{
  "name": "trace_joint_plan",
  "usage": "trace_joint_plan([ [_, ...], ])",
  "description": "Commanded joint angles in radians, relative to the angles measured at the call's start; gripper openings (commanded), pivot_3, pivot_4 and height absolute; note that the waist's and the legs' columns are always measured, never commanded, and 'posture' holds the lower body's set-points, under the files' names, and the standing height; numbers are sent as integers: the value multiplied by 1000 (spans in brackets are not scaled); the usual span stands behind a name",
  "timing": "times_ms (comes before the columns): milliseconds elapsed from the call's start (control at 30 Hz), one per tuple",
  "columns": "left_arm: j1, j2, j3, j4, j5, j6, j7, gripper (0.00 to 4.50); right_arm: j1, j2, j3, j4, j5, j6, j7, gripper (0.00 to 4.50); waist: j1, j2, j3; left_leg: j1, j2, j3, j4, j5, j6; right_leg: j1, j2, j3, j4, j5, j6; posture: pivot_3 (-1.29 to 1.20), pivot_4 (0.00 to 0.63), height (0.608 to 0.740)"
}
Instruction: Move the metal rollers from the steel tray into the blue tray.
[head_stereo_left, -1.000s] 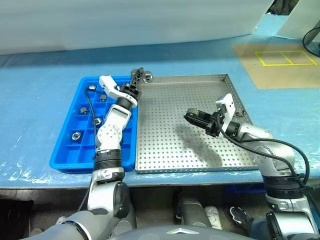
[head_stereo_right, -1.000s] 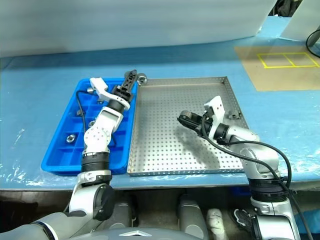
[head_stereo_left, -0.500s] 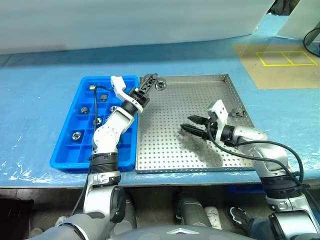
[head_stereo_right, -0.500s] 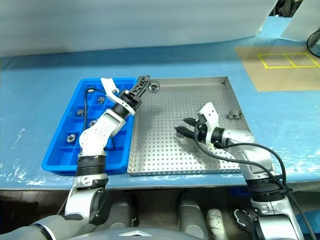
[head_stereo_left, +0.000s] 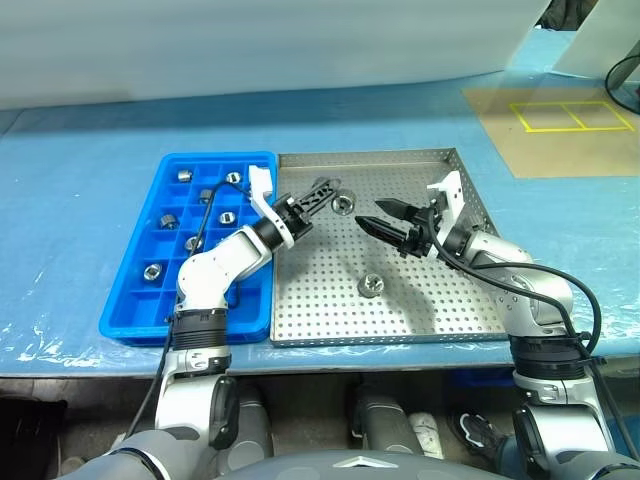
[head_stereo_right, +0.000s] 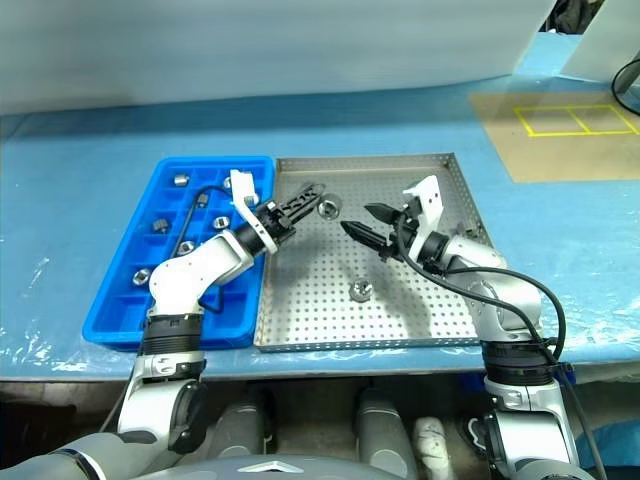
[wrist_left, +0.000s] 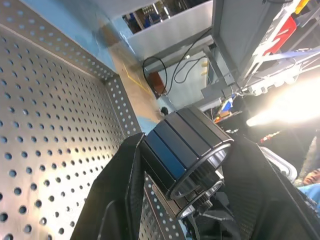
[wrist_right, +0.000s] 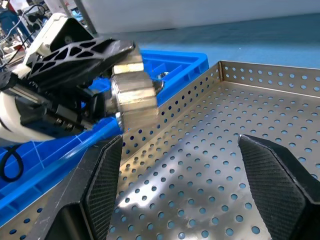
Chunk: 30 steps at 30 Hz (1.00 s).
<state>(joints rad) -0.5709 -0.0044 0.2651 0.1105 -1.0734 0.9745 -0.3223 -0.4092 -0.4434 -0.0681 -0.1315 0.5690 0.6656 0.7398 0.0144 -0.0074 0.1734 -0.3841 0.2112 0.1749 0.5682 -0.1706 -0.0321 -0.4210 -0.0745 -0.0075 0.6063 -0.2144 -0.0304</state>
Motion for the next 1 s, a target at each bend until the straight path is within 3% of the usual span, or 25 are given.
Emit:
trace_joint_plan([
  [33,1,6,-8,-17,-42,51,-10,1893,-16,3,-32,-32,49,14,6,3775,0,0,0,0,0,0,0,0,0,0,0,0,0,0,0,-242,150,740],
  [767,3,-28,-38,0,-22,65,-29,1893,-24,14,-2,-90,162,127,23,3775,0,0,0,0,0,0,0,0,-1,0,0,0,0,0,0,-248,150,740],
  [867,-3,-37,-26,4,-26,49,-28,1893,-12,2,16,-91,144,121,27,3162,1,0,0,0,0,0,0,0,-1,0,0,0,0,0,0,-250,150,740],
  [1000,-9,-41,-18,5,-34,46,-27,1893,-9,3,18,-88,142,116,25,1769,1,0,0,0,0,0,0,0,-1,0,0,0,0,0,0,-249,150,740],
])
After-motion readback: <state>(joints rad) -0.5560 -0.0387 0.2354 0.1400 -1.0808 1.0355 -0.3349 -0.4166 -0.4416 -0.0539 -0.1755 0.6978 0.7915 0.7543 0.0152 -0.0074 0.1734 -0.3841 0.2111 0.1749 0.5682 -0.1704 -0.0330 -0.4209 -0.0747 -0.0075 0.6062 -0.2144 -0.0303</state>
